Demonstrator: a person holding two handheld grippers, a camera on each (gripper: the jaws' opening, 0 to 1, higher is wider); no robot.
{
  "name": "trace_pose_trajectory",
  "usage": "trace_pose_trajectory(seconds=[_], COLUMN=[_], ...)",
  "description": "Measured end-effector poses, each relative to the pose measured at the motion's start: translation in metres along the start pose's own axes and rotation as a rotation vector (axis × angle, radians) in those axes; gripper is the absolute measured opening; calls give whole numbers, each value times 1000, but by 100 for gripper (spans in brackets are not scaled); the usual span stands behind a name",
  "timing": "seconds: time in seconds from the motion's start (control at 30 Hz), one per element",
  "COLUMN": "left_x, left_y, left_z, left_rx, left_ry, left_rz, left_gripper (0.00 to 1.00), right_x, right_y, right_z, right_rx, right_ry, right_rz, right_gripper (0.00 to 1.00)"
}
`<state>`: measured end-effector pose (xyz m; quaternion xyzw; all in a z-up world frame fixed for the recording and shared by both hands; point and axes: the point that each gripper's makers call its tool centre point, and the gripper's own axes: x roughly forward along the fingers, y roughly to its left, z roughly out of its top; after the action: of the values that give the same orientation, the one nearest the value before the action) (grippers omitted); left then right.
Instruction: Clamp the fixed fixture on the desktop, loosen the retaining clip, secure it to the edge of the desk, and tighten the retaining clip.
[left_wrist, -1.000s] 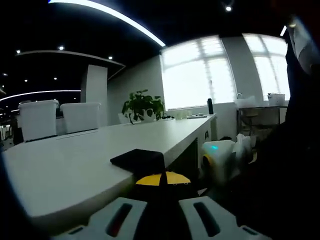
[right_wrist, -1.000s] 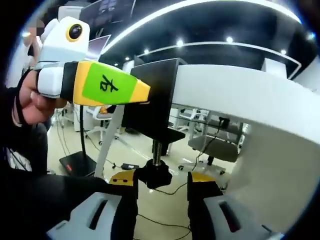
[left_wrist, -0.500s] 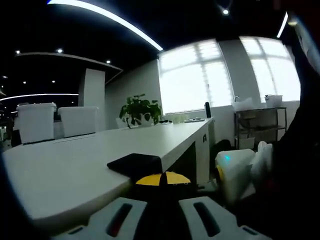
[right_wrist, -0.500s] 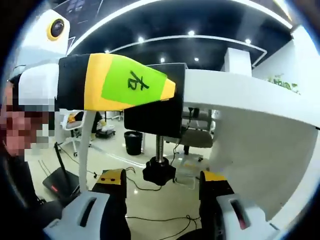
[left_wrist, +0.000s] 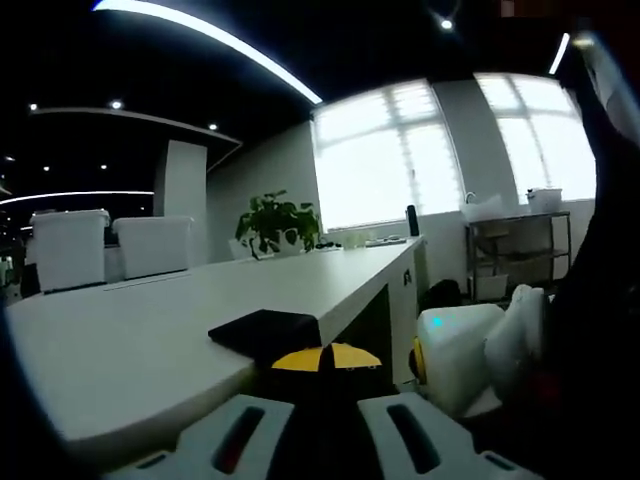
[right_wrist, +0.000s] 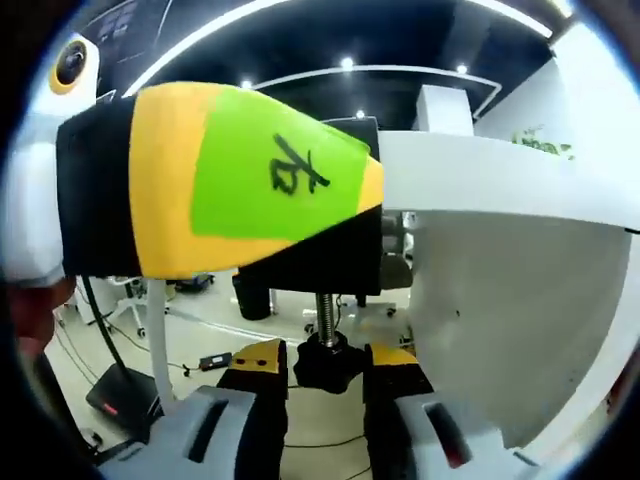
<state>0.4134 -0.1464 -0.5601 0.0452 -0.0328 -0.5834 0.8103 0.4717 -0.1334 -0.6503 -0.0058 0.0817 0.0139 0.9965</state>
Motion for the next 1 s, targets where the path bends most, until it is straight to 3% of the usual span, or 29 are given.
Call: trace_pose_trajectory(seconds=[0.13, 0.27, 0.43, 0.77, 0.8, 0.9, 1.0], left_x=[-1, -1, -1, 0, 0, 0, 0], left_y=[-1, -1, -2, -1, -1, -1, -2], left_z=[0, 1, 1, 0, -1, -1, -1], left_rx=[8, 7, 25, 6, 4, 10, 23], left_ry=[-2, 0, 15, 27, 27, 28, 38], left_rz=[6, 13, 19, 22, 24, 20, 19], left_gripper=[2, 2, 2, 2, 2, 2, 2], right_x=[0, -1, 1, -4, -5, -8, -7], right_y=[-1, 0, 6, 16, 18, 22, 23], right_z=[0, 1, 1, 3, 0, -3, -3], right_rx=[-21, -90, -97, -331, -409, -526, -483], right_ry=[-4, -6, -27, -63, -76, -100, -81], right_rz=[1, 62, 247, 683, 748, 831, 857], right_gripper=[24, 23, 23, 23, 23, 24, 24])
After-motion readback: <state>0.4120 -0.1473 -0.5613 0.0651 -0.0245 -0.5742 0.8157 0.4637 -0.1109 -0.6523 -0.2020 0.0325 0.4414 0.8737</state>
